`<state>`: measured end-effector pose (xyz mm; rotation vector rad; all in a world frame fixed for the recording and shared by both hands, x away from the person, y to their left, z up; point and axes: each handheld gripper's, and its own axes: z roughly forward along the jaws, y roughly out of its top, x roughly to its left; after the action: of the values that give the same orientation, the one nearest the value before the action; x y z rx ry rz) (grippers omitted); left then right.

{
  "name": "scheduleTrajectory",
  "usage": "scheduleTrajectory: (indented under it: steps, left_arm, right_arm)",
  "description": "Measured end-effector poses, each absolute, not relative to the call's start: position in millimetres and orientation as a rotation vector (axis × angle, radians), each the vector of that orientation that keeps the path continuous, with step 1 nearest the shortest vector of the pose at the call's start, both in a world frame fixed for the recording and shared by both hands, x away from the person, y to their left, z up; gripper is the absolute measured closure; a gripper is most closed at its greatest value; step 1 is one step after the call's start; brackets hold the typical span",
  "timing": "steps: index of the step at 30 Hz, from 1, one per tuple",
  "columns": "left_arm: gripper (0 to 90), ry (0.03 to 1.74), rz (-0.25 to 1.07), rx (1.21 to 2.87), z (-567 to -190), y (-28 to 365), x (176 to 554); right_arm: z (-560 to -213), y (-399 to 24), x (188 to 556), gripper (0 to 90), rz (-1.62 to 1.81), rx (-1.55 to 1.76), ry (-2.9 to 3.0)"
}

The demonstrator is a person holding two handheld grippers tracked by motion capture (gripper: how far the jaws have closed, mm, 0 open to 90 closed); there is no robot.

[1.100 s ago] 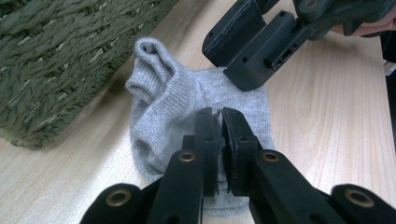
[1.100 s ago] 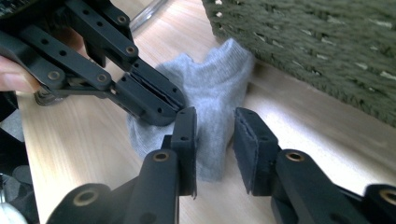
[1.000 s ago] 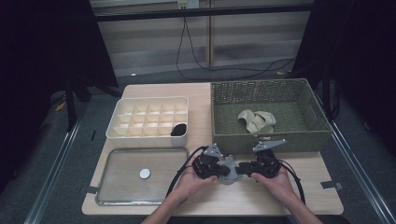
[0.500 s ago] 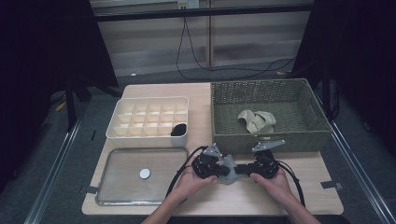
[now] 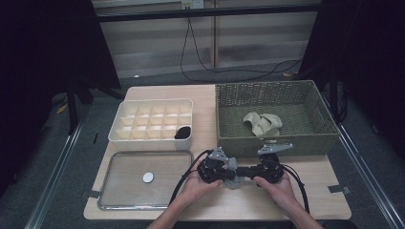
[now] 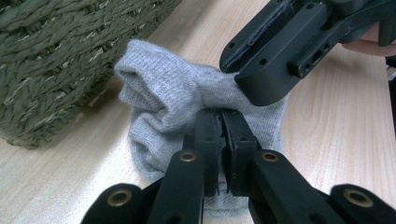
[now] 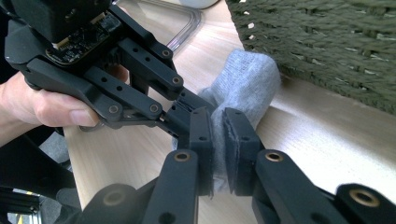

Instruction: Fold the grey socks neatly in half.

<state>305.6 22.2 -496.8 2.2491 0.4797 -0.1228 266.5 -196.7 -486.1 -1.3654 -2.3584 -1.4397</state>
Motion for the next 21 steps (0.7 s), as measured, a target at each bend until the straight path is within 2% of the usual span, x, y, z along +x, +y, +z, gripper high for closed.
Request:
scheduleTrajectory:
  steps: [11, 14, 16, 21]
  left_arm:
    - [82.9, 0.485, -0.125, 2.224, -493.2, 28.2, 303.5]
    - [80.9, 0.495, -0.134, 2.208, -489.4, 34.7, 303.0]
    - [76.4, 0.496, -0.14, 2.188, -486.1, 40.5, 301.6]
    - [76.0, 0.523, -0.152, 2.184, -483.7, 59.3, 296.5]
  right_arm:
    - [-487.2, -204.2, 265.1, 83.0, -1.438, -1.372, -2.353]
    - [-486.8, -207.6, 263.4, 83.1, -1.438, -1.377, -2.364]
    - [-486.5, -209.7, 262.6, 83.0, -1.445, -1.38, -2.363]
    - [-487.4, -213.7, 258.9, 82.9, -1.448, -1.395, -2.357]
